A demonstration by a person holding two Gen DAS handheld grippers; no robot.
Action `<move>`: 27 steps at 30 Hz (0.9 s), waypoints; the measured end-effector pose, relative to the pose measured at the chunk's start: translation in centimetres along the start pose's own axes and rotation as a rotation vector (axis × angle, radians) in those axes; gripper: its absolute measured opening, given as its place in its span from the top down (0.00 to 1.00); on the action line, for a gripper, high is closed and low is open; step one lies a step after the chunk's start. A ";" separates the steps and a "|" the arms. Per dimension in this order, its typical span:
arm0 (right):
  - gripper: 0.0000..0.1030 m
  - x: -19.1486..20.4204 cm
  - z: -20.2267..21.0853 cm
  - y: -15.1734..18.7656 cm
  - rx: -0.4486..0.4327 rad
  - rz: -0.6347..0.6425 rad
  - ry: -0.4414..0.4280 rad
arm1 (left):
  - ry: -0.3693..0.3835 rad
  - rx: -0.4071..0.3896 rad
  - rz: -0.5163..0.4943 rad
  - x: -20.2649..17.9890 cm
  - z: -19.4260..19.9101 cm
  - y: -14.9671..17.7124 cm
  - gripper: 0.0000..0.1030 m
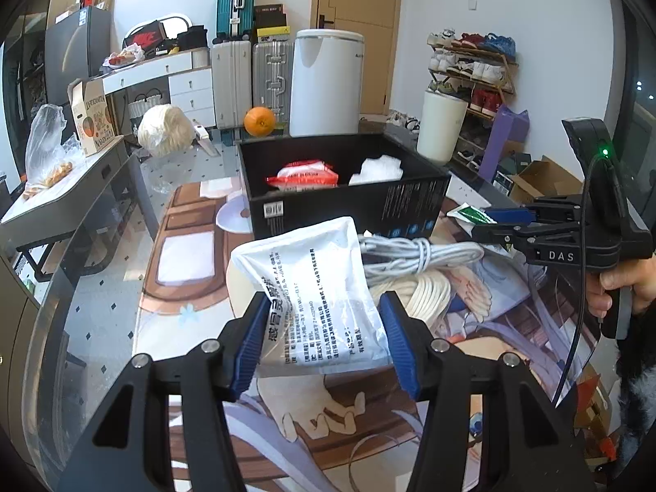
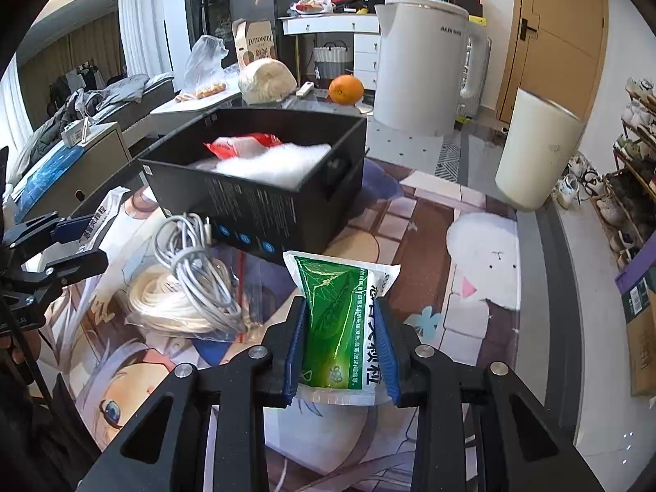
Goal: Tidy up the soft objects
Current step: 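Lift both packets and carry them over the black box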
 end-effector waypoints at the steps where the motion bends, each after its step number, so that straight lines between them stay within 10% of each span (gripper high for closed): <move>1: 0.69 0.0 0.1 -0.1 -0.005 0.002 0.002 | 0.000 -0.005 0.000 0.0 0.0 -0.2 0.48; 27: 0.69 2.8 3.2 -7.3 -0.165 0.002 -0.029 | 0.001 -0.093 -0.049 0.2 -1.4 -7.5 0.48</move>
Point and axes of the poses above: each gripper's, at about its wrist camera, not at the fingertips, and z roughly against the way its jaws point, x to its left, y to its underside, the point moved 4 cm from there along -z, roughly the way its jaws point, and after that the axes turned 7 degrees about y, right-handed, at the moved point
